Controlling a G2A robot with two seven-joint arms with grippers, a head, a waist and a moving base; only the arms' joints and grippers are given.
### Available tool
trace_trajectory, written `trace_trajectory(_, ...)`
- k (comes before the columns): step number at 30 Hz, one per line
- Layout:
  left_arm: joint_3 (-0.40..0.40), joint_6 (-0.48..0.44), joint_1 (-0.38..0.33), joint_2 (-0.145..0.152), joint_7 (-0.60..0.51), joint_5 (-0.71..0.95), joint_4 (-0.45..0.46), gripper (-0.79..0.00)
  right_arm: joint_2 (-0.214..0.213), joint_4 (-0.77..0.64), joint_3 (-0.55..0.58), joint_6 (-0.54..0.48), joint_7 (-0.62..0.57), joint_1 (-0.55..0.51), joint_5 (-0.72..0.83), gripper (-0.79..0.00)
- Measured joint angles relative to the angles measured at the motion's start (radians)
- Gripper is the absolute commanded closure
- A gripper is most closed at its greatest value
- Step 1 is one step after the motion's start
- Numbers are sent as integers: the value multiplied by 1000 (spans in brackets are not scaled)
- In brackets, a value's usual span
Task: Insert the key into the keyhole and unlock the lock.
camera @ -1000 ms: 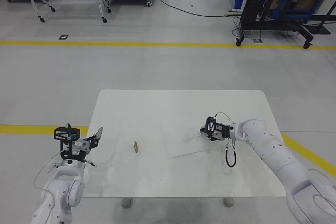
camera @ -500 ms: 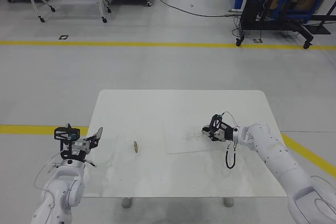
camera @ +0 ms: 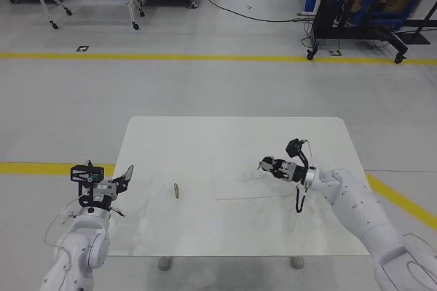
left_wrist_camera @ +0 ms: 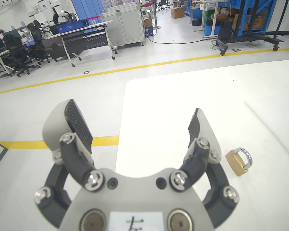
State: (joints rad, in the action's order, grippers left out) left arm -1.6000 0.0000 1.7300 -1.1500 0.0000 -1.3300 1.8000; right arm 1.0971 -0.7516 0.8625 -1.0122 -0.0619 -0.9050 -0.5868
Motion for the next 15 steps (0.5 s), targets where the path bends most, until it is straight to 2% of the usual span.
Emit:
trace_trajectory(2,0,0,0,0,0,0,0,-785,-17,-33,-4,0,-80,-10,128,0)
trace_trajectory(4,0,0,0,0,0,0,0,-785,-25,-39,-2,0,-147,-3,188,0)
trace_trajectory(9,0,0,0,0,0,0,0,-785,-24,-37,-2,0,-120,-3,155,0)
trace_trajectory(15,0,0,0,0,0,0,0,-785,-19,-61,-9,3,-120,-21,187,0)
